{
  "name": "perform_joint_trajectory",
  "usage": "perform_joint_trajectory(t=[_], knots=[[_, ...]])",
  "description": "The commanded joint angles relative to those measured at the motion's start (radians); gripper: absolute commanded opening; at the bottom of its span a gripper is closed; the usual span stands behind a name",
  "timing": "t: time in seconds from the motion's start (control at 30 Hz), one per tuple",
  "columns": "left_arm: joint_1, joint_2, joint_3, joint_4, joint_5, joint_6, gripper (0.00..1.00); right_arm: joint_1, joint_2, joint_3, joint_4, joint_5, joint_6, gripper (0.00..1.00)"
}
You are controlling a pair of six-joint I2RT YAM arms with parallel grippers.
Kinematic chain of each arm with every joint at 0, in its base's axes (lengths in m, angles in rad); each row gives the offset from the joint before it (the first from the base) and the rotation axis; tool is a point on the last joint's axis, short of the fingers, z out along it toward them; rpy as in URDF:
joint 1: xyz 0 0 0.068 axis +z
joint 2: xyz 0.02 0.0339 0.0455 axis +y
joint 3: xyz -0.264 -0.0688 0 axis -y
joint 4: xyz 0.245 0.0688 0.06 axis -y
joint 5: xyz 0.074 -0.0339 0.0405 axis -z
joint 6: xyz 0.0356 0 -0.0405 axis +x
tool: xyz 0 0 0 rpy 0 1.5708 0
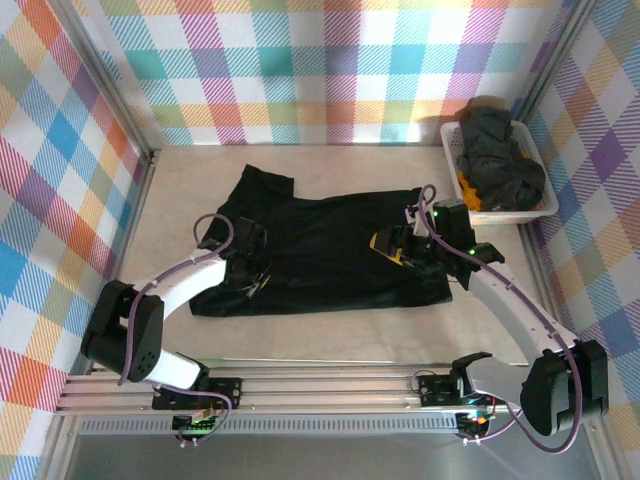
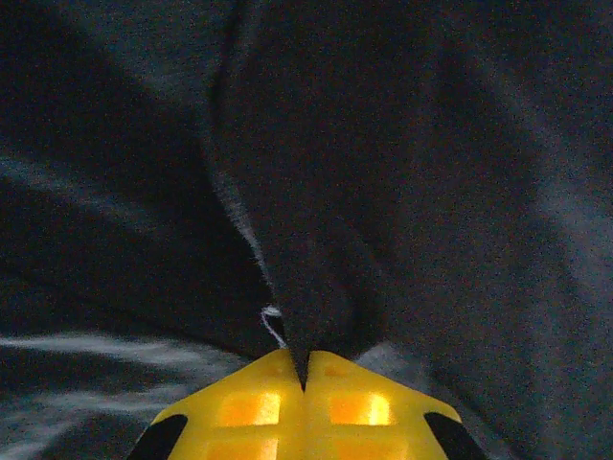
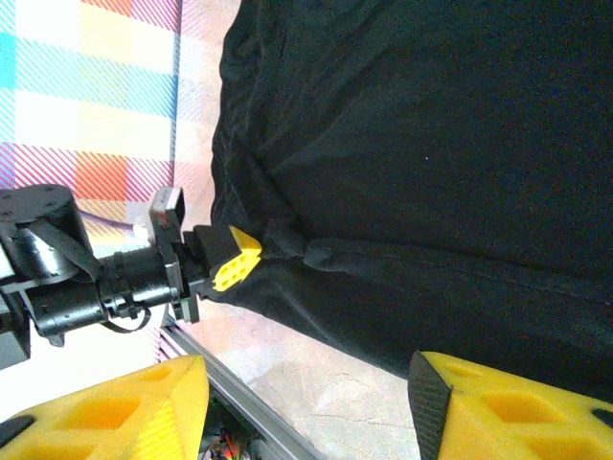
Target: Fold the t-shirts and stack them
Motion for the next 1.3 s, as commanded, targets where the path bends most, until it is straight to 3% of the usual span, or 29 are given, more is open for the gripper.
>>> perform_joint_trajectory(t=[0.0, 0.43, 1.0, 1.27], knots=[[-0.031, 0.056, 0.104, -0.050, -0.035, 0.087, 0.00, 0.001, 0.002, 0.019, 0.001, 0.003, -0.006, 0.58], [-0.147, 0.429, 0.585, -0.377, -0.196, 0.432, 0.00, 0.001, -0.004, 0.025, -0.031, 0.021, -0.011, 0.57], [-0.170, 0.534, 0.707, -0.387, -0.287, 0.480, 0.00, 0.000, -0.013, -0.025, -0.051, 0.114, 0.016, 0.52], [-0.168, 0.564, 0.792, -0.455, -0.397, 0.479, 0.00, -0.035, -0.041, -0.070, -0.084, 0.206, 0.056, 0.47]])
